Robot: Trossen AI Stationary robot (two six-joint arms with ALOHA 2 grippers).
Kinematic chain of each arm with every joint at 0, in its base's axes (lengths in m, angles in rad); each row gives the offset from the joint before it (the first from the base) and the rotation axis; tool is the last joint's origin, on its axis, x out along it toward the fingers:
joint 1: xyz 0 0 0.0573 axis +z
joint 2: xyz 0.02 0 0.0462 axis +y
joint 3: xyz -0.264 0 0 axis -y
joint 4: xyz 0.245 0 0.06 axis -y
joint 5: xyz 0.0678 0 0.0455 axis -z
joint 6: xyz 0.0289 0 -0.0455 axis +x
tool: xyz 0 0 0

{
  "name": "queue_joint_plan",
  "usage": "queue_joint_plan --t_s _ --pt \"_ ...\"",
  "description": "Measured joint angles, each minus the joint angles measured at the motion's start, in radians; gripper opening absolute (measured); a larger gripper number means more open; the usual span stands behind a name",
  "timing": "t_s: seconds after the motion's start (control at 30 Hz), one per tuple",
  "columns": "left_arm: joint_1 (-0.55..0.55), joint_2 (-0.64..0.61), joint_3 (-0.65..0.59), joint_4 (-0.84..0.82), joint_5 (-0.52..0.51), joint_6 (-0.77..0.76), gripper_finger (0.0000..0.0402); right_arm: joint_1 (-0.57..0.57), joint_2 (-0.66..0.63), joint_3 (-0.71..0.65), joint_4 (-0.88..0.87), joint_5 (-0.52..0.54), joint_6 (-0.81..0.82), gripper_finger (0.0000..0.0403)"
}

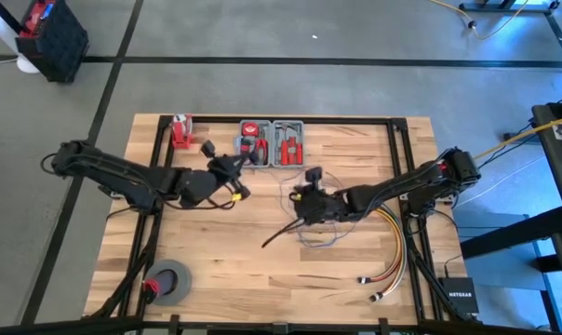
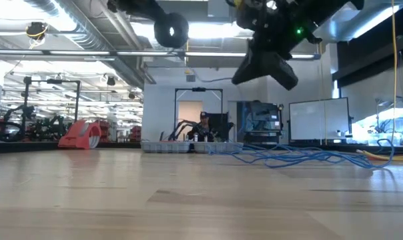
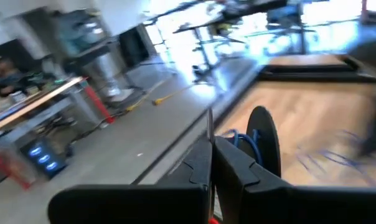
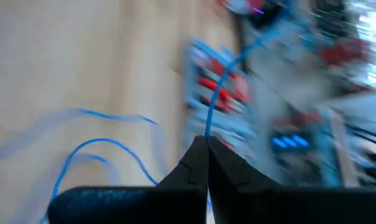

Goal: Coil cords
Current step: Uncoil the blue wire from the spool

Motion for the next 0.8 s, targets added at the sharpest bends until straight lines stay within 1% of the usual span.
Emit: queue_joint_plan --t_s 0.07,0.13,0.2,0.3,0.4,0.47,0.53,0.63,0.7,0.8 --pt "-0.021 -0.014 0.0 -0.031 0.031 -0.013 0.0 -0.002 -0.016 0.0 -0.037 0.114 0.0 0.0" --pt "-0.035 -0.035 0.0 -0.075 0.036 -0.03 0.0 0.0 -0.037 0.0 -0.056 0.22 -0.003 0.0" --pt "-0.041 -0.05 0.0 -0.154 0.038 -0.047 0.0 0.0 -0.075 0.0 -0.055 0.279 -0.023 0.0" --pt "-0.043 -0.059 0.0 -0.288 0.066 -0.089 0.0 0.001 -0.147 0.0 -0.037 0.309 -0.051 0.0" --pt "-0.03 -0.053 0.0 -0.352 0.077 -0.105 0.0 0.001 -0.228 0.0 -0.003 0.292 -0.059 0.0" --pt "-0.01 -0.051 0.0 -0.355 0.077 -0.106 0.0 0.001 -0.271 0.0 0.045 0.231 -0.073 0.0" --pt "0.017 -0.042 0.0 -0.353 0.076 -0.113 0.0 0.001 -0.299 0.0 0.103 0.14 -0.081 0.0" --pt "0.058 -0.029 0.0 -0.352 0.076 -0.141 0.0 0.001 -0.316 0.001 0.203 -0.033 -0.083 0.0" --pt "0.087 -0.023 0.0 -0.351 0.078 -0.172 0.0 0.001 -0.315 0.001 0.255 -0.167 -0.082 0.0" --pt "0.135 -0.017 0.0 -0.34 0.079 -0.224 0.0 0.001 -0.288 0.001 0.311 -0.365 -0.073 0.0"
